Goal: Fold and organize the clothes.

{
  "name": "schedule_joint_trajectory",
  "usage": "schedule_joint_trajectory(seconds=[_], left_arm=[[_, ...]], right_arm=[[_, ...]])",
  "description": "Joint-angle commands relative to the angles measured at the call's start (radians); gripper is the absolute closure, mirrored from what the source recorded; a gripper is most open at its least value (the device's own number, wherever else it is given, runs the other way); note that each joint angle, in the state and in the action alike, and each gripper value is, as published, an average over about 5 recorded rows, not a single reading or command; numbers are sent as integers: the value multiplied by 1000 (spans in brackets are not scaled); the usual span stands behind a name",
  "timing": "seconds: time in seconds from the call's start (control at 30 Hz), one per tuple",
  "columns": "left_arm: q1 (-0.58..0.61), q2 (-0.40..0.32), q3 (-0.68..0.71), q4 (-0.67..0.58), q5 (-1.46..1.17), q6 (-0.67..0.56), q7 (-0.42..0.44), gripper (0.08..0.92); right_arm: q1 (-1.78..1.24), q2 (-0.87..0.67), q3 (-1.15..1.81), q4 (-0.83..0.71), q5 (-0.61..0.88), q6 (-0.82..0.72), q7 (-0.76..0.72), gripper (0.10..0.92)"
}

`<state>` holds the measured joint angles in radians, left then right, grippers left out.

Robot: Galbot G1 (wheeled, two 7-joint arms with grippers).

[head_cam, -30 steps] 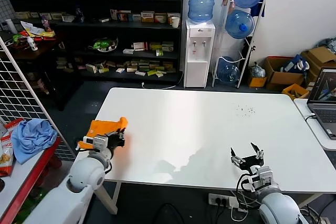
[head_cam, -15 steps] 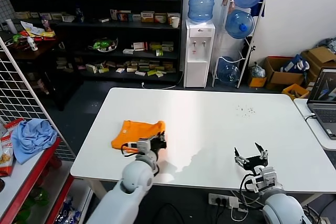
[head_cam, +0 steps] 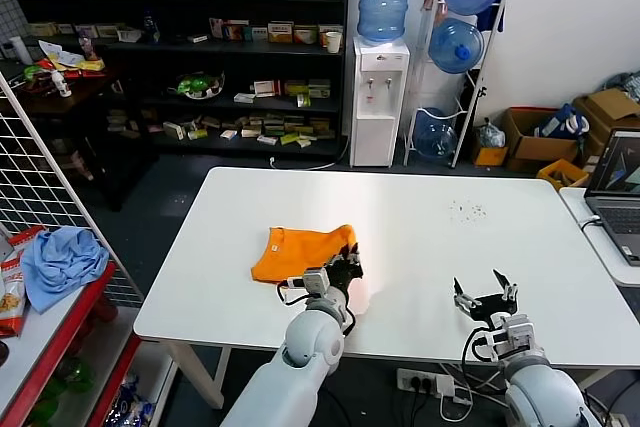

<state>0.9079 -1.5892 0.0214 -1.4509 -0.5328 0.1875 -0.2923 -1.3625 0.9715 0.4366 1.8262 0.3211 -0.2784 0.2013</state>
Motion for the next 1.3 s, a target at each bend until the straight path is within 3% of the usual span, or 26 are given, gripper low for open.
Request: schedule_joint_trajectory(seconds=[0.03,0.2,0.33,0.5,0.67,1.0,1.3], left_arm=[[33,24,28,-68,-17,-283,157,654],[108,208,-56,-101,133,-443,193,515],[213,352,-156,-139,258,-463,221,394],[337,438,-277,-179,361,-498,239,257],[399,452,-358,-185,417,-530,234,181],[441,387,-497,-178,516,-503,259,177],[471,340,-518,-237,531,-448,281,177]], right_arm=[[12,20,16,-18,5,21,-41,203],[5,73,49,-39,-18,59,-96,203],[8,125,72,-47,-40,77,-126,203],[10,175,102,-46,-70,103,-178,203],[15,238,165,-45,-137,152,-271,203],[-5,361,295,-33,-263,189,-382,203],[-21,410,336,12,-282,165,-399,203]])
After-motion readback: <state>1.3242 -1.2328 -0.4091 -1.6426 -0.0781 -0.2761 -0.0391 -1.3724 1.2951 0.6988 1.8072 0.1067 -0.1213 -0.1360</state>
